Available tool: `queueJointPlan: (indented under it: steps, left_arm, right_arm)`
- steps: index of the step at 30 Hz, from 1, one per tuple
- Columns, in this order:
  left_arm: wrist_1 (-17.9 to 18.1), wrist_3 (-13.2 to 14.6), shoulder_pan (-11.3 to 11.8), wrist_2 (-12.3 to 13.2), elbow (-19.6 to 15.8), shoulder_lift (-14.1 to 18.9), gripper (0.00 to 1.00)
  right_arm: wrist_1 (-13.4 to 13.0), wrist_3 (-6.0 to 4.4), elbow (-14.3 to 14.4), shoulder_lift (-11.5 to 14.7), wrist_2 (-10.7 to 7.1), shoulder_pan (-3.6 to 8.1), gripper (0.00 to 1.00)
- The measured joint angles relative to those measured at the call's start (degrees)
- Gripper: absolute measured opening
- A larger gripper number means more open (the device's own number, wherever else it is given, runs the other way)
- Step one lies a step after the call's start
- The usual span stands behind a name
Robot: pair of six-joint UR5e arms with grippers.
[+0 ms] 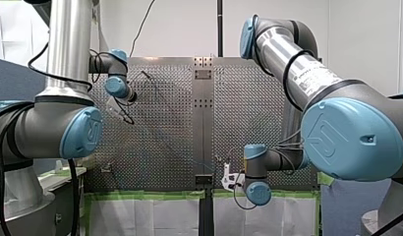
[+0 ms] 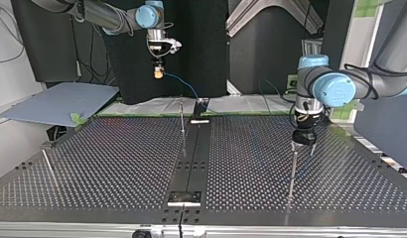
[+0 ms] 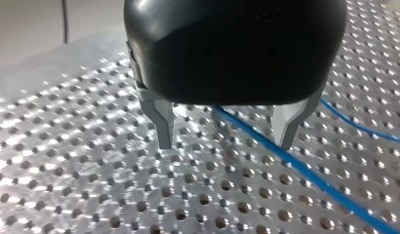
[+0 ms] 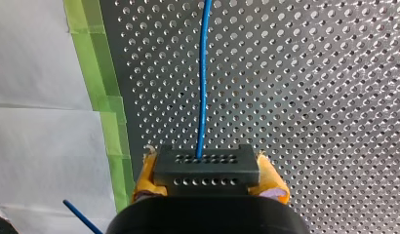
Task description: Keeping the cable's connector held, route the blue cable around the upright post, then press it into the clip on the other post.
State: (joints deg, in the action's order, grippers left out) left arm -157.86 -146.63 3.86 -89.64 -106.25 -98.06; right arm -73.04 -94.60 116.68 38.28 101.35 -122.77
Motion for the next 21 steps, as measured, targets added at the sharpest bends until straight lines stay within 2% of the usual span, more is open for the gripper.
queueJointPlan:
  steps: [13, 19, 21]
  left_arm:
    - [0.4, -7.5, 1.0, 0.9, -3.3, 4.7, 0.99]
    - [-1.8, -11.1, 0.4, 1.7, -3.4, 6.8, 0.99]
    - [-2.8, -11.5, 0.2, 1.6, -3.4, 7.3, 0.99]
  right_arm:
    - [-0.1, -0.09, 0.0, 0.0, 0.0, 0.01, 0.0]
    - [-0.3, -0.2, -0.1, 0.0, -0.01, 0.02, 0.0]
    - [-0.4, -0.22, -0.1, 0.0, 0.0, 0.09, 0.0]
